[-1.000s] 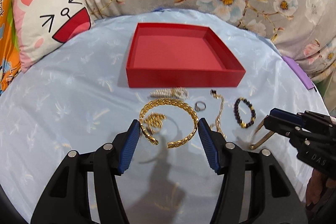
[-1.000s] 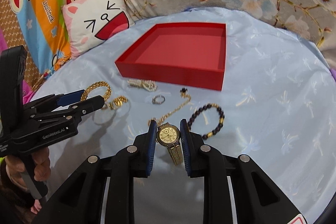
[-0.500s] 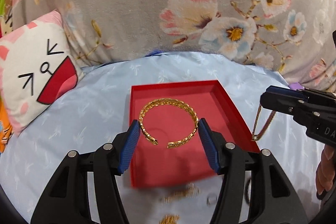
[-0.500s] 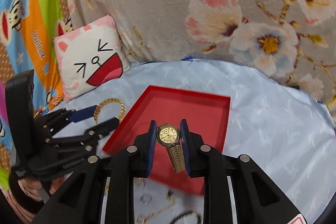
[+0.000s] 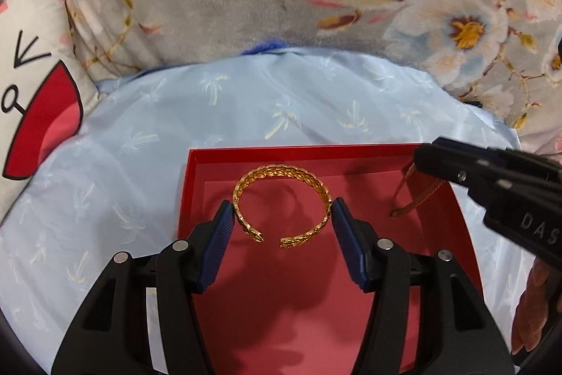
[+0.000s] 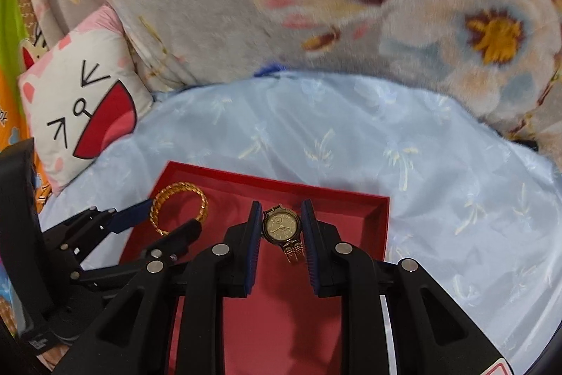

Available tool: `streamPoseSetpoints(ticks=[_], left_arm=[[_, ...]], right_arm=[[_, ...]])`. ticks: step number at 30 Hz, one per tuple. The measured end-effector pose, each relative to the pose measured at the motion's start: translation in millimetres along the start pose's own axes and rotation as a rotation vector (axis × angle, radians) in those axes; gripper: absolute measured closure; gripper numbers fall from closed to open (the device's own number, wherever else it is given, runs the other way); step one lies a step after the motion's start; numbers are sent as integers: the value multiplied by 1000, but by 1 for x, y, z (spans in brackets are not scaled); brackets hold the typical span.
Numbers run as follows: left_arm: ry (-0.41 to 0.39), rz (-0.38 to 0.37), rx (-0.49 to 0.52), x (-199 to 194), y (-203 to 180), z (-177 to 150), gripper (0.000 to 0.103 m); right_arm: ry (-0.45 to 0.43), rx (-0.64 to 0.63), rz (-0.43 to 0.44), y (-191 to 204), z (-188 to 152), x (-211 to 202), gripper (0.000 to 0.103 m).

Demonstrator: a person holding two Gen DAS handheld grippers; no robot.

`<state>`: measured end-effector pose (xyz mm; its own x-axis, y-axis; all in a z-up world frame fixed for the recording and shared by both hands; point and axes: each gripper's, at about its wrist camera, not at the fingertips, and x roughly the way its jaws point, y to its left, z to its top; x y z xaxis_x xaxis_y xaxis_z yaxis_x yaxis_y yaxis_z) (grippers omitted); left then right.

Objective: Organize jewelry
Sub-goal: 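Carry bangle and watch into the red tray and open both tools, then lift both open tools out of the red tray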

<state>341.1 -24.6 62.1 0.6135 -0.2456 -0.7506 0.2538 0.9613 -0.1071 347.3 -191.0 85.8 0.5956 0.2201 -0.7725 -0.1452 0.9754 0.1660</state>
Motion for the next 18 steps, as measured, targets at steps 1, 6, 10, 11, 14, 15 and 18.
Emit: streamPoseSetpoints(ticks=[1, 6, 10, 11, 14, 15, 18], left_arm=[[7, 3, -3, 3, 1, 0, 47], [40, 19, -1, 20, 4, -4, 47], [78, 6, -19, 27, 8, -5, 47], [81, 6, -25, 28, 10, -5, 47], [75, 33, -51, 26, 13, -5, 31], [71, 36, -58, 24, 13, -5, 30], [48, 36, -82, 8, 17, -4, 29]], right_arm=[[11, 0, -4, -2, -1, 5, 82], [69, -11, -40, -12, -15, 24, 81], [91, -41, -47, -14, -30, 24, 80], [97, -50, -45, -13, -34, 23, 77], [78, -43, -36, -14, -38, 15, 69], [66, -39, -29, -14, -39, 10, 68], [18, -17, 2, -16, -42, -14, 67]])
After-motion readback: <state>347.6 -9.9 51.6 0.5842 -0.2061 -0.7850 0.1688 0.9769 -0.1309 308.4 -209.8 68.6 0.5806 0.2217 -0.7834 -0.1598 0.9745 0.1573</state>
